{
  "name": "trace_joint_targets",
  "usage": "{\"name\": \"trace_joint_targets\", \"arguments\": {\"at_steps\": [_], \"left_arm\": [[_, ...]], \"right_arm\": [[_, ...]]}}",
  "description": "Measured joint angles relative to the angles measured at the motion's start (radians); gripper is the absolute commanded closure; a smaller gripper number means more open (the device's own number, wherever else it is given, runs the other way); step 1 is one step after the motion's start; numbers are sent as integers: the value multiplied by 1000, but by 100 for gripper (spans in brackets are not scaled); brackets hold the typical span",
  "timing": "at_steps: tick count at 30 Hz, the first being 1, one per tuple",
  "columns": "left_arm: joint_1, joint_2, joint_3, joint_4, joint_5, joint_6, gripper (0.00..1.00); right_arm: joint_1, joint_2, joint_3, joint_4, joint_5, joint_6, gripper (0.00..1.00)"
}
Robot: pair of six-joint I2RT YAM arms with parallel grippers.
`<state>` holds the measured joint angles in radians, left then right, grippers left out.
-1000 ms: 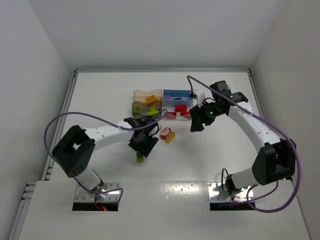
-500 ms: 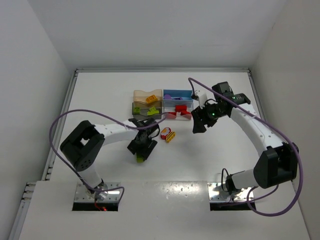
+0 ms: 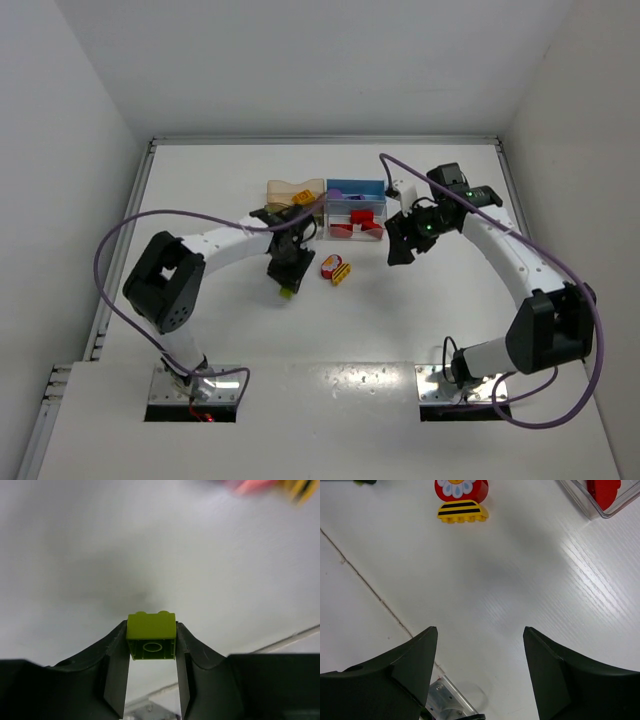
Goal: Sort the legos into containers by color
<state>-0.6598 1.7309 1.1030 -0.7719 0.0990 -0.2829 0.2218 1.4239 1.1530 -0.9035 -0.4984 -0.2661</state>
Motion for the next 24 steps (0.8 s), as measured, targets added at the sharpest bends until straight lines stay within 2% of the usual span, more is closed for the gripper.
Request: {"name": "trace_joint_targets", "arguments": {"at_steps": [5,11,14,20,24], "left_arm": [[83,-20,233,72,-31,61,100],[140,-14,496,206,-145,95,100],[150,29,520,258,-171,92,100],[167,174,502,264,-183,68,100],[184,215,496,262,-199,53,100]], "right_arm": [[-2,20,16,6,-2,0,30],[-3,68,76,24,-4,3,30],[-3,99,118,36,-5,4,30],[-3,123,151,45,-3,4,30],[-3,123,151,45,-3,4,30]]}}
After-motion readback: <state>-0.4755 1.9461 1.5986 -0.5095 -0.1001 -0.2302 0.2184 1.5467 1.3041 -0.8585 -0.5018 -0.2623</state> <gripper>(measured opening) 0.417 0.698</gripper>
